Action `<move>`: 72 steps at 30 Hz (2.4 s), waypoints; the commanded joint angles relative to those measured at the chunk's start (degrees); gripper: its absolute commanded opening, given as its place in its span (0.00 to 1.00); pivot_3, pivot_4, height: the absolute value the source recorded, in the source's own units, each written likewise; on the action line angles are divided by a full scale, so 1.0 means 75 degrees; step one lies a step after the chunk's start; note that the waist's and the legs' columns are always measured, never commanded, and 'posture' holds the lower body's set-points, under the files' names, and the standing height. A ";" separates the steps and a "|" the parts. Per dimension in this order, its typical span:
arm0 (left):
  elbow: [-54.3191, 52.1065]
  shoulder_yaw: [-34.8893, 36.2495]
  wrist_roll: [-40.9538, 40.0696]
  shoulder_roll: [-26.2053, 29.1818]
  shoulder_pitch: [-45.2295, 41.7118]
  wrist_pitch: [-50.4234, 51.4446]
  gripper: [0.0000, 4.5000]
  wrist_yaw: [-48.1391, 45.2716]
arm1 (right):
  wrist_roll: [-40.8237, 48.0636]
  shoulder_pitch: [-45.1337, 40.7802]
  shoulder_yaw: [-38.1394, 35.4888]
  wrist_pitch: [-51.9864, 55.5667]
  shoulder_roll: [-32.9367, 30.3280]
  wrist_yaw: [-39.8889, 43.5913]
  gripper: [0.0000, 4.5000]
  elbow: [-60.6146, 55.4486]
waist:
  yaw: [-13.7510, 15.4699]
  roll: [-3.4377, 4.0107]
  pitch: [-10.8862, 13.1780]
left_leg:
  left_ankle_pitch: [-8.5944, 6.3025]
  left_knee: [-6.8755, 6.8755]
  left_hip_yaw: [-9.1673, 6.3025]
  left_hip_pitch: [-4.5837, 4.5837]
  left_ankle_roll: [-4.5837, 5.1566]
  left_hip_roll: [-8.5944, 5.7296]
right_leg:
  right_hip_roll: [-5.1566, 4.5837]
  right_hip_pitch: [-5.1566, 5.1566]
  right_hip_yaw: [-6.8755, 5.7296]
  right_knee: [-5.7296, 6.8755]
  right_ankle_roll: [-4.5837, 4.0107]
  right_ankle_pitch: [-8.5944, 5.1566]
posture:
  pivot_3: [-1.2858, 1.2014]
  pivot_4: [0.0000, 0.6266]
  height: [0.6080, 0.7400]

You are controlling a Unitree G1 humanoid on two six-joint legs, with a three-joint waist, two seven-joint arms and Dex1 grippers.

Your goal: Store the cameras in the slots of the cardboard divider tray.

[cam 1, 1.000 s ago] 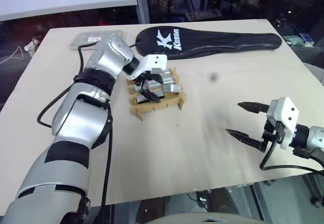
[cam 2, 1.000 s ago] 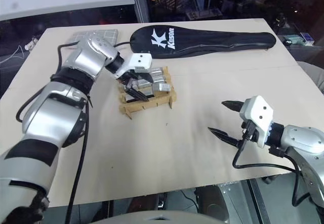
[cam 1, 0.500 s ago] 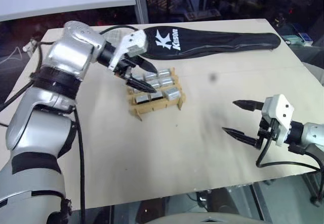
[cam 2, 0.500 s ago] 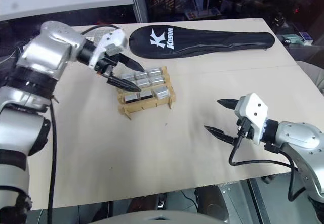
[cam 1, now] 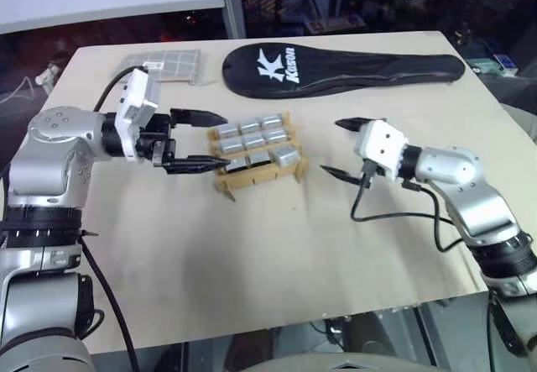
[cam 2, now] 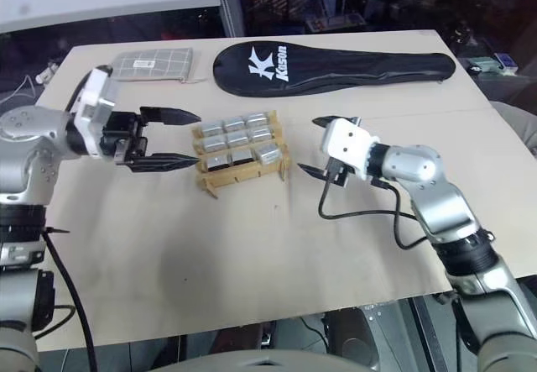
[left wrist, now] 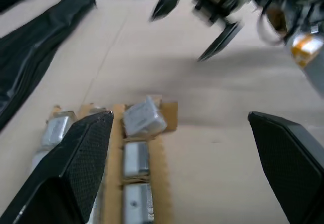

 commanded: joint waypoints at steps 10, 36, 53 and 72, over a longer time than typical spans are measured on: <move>-0.2293 0.2602 -0.0445 0.0352 0.3339 0.0534 0.98 0.0931 | -0.1106 -0.1859 0.0755 -0.2769 0.1183 0.0771 1.00 0.3343 | 0.0032 0.0004 0.0005 | -0.0003 0.0000 0.0004 0.0019 0.0005 0.0001 | -0.0003 0.0006 -0.0002 0.0015 -0.0003 -0.0002 | 0.52 0.24 1.00; -0.3400 0.3123 -0.1243 0.0128 0.4027 0.1050 1.00 0.2225 | -0.1661 -0.3083 0.0538 -0.4140 0.2002 0.1188 0.29 0.5666 | -0.0063 0.0019 0.0014 | -0.0003 -0.0004 -0.0002 0.0019 0.0002 -0.0001 | -0.0005 0.0005 -0.0004 0.0013 -0.0008 0.0002 | 0.52 0.24 1.00; -0.3248 0.2860 -0.1083 0.0141 0.3802 0.0982 1.00 0.2155 | -0.2156 -0.5339 0.1049 -0.3123 0.2385 0.2654 0.15 0.7698 | -0.0176 0.0036 0.0025 | -0.0003 -0.0031 -0.0001 0.0021 0.0001 0.0000 | -0.0004 -0.0005 -0.0004 0.0009 -0.0009 0.0002 | 0.52 0.24 1.00; -0.3409 0.3121 -0.1062 0.0076 0.4323 0.0911 1.00 0.2236 | -0.3363 -0.6673 0.1557 -0.2512 0.3293 0.3447 0.15 1.0104 | -0.0159 0.0035 0.0024 | 0.0020 -0.0100 -0.0005 0.0022 -0.0037 -0.0011 | -0.0017 -0.0034 -0.0002 0.0001 -0.0012 0.0001 | 0.52 0.24 1.00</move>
